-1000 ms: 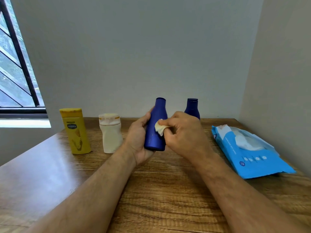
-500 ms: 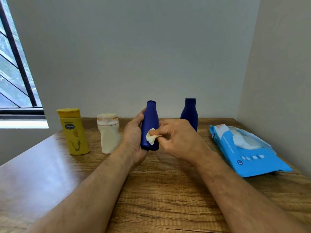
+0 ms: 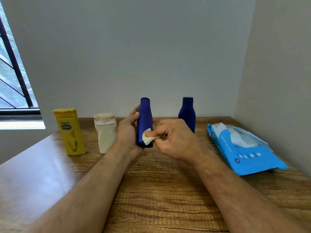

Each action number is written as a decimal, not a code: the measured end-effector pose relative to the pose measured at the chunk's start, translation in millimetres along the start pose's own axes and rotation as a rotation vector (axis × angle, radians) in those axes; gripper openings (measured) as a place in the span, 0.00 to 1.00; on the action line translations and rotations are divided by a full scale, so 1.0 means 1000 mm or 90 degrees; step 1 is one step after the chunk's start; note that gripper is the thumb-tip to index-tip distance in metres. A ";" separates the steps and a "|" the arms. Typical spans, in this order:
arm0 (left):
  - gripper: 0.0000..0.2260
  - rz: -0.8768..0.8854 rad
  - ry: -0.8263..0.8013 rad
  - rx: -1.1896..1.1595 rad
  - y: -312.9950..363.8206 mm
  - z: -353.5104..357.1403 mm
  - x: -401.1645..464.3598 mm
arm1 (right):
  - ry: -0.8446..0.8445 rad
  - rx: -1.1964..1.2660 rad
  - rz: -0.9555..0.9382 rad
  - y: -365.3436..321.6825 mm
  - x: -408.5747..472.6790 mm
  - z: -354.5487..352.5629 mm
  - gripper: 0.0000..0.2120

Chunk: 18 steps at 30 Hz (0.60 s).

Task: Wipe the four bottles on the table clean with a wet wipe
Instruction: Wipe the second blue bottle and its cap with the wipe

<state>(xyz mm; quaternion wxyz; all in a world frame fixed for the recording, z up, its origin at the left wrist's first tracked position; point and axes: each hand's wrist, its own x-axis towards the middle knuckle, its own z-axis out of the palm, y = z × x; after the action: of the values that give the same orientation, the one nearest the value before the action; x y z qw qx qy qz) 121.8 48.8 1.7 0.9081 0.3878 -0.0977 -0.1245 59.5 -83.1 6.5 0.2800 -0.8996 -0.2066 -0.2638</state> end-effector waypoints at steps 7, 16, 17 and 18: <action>0.14 -0.111 -0.062 0.093 -0.007 0.005 -0.011 | 0.175 0.021 0.102 -0.002 0.002 -0.002 0.10; 0.17 -0.036 0.017 0.016 -0.002 0.004 -0.004 | 0.053 0.082 0.071 -0.005 0.001 0.000 0.10; 0.17 -0.017 0.041 0.021 -0.001 0.003 -0.001 | 0.029 0.085 0.058 -0.006 0.000 0.001 0.10; 0.17 -0.004 0.060 0.027 0.001 0.001 0.000 | 0.019 0.076 0.047 -0.007 0.000 0.002 0.09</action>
<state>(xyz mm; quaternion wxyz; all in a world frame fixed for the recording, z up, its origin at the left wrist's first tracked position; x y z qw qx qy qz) 121.9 48.2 3.1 0.9028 0.4128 -0.0559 -0.1070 57.0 -76.7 7.9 0.3457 -0.8844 -0.1846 -0.2537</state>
